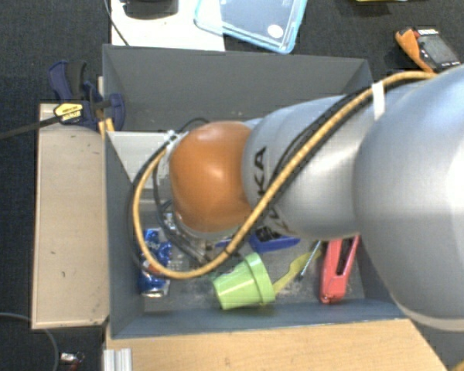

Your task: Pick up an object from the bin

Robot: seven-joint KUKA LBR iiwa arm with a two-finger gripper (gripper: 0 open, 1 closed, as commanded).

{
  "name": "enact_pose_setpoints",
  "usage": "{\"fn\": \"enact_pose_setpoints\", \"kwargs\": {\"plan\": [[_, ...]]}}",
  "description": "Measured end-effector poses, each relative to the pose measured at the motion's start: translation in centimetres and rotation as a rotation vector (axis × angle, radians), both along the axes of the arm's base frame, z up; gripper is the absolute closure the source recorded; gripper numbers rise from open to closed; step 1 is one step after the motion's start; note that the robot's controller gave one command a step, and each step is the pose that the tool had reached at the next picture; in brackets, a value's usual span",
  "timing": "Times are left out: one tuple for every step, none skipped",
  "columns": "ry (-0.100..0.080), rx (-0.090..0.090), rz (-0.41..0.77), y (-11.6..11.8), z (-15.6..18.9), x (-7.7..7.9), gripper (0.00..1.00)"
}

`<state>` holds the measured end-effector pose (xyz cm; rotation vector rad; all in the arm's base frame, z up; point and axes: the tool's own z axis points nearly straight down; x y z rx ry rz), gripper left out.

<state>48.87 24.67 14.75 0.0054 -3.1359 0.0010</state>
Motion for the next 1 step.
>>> {"fn": "enact_pose_setpoints", "kwargs": {"plan": [[-0.007,0.002,-0.006,-0.09,0.36,0.24,0.0]]}}
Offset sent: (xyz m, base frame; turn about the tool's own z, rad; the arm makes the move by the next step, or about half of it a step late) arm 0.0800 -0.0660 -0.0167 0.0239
